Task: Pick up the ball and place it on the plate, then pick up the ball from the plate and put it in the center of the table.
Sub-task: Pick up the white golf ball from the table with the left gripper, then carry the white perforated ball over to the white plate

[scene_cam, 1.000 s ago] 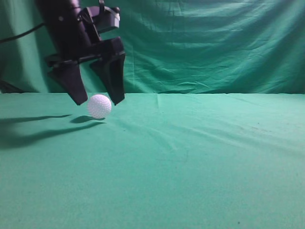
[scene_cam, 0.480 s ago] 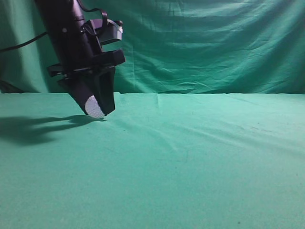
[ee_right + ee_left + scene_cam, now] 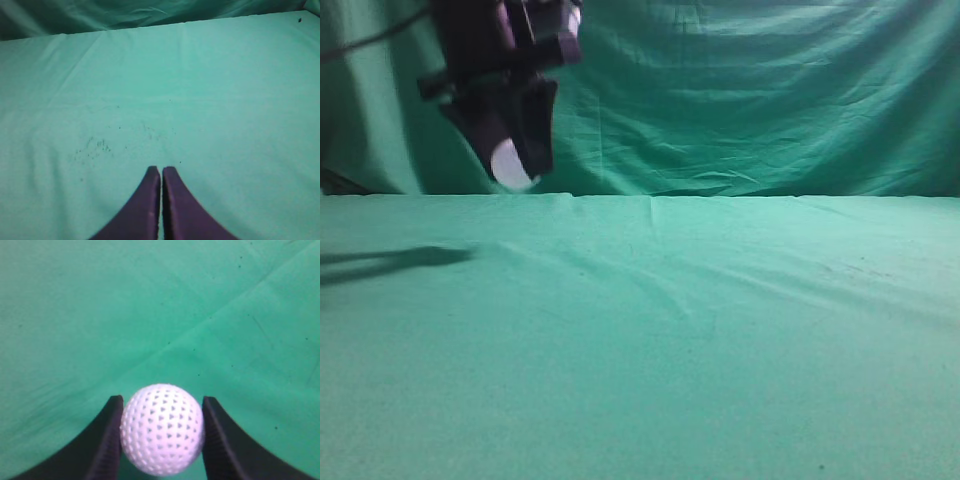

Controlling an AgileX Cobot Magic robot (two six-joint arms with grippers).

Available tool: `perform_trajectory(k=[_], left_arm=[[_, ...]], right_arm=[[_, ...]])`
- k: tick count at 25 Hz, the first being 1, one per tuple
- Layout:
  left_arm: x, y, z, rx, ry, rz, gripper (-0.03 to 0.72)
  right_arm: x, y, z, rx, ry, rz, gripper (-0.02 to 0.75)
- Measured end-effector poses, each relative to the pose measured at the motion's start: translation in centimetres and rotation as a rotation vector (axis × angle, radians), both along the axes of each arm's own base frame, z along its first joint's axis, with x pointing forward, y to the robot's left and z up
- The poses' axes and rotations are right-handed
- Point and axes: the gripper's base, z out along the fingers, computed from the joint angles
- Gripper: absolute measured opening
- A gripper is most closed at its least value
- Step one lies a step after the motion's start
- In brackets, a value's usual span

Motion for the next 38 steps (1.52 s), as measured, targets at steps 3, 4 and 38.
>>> perform_trajectory(k=[3,4,38], left_arm=[[-0.5,1.1,3.1,0.015,-0.013,0.048,0.298],[-0.7,1.9,4.3,0.013,-0.029,0.069,0.298],[-3.8,23.4,-1.0,0.227,-0.078,0.565,0.298]], right_arm=[[0.0,0.0,0.0,0.0,0.0,0.0,0.0],[0.0,0.0,0.0,0.0,0.0,0.0,0.0],[0.0,0.0,0.0,0.0,0.0,0.0,0.0]])
